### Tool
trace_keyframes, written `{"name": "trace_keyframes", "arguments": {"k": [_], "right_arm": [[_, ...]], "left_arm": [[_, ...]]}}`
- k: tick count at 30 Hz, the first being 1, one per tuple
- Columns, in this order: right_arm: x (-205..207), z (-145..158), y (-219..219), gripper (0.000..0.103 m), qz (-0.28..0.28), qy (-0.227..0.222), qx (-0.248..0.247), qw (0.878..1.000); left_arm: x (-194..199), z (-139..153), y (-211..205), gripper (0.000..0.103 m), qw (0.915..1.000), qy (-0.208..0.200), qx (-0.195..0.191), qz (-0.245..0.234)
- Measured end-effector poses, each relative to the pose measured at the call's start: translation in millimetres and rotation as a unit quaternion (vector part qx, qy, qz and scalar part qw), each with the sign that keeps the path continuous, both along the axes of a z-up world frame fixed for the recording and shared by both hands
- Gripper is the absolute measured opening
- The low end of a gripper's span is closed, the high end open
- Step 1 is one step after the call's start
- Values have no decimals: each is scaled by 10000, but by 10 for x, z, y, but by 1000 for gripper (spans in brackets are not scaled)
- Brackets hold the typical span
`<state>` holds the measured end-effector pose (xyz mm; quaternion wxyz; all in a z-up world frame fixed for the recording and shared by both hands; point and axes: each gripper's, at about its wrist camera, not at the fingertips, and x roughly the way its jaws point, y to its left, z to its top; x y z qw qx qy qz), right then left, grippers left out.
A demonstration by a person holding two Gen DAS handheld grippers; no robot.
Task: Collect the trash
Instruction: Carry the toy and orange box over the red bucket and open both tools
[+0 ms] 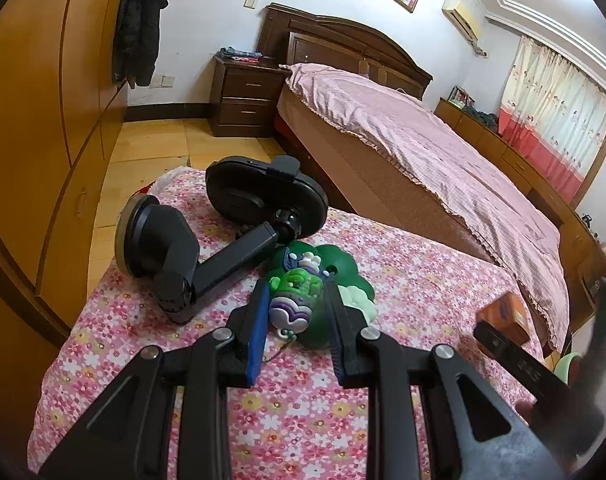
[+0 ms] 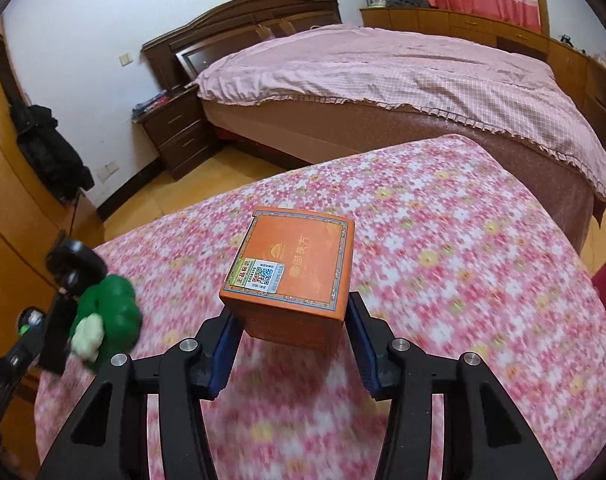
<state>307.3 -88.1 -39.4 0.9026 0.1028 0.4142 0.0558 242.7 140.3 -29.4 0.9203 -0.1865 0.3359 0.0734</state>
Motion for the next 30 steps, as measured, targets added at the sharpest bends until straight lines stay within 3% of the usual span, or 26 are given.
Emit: {"name": "trace_keyframes", "arguments": {"k": [17, 30], "right_arm": [[-1079, 416, -683, 52, -97, -292, 121, 9995], [-1807, 635, -1440, 52, -885, -511, 227, 9945]], "left_arm": [[-153, 197, -464, 27, 9968, -346, 129, -707], [-358, 416, -1173, 27, 9811, -479, -31, -1872]]}}
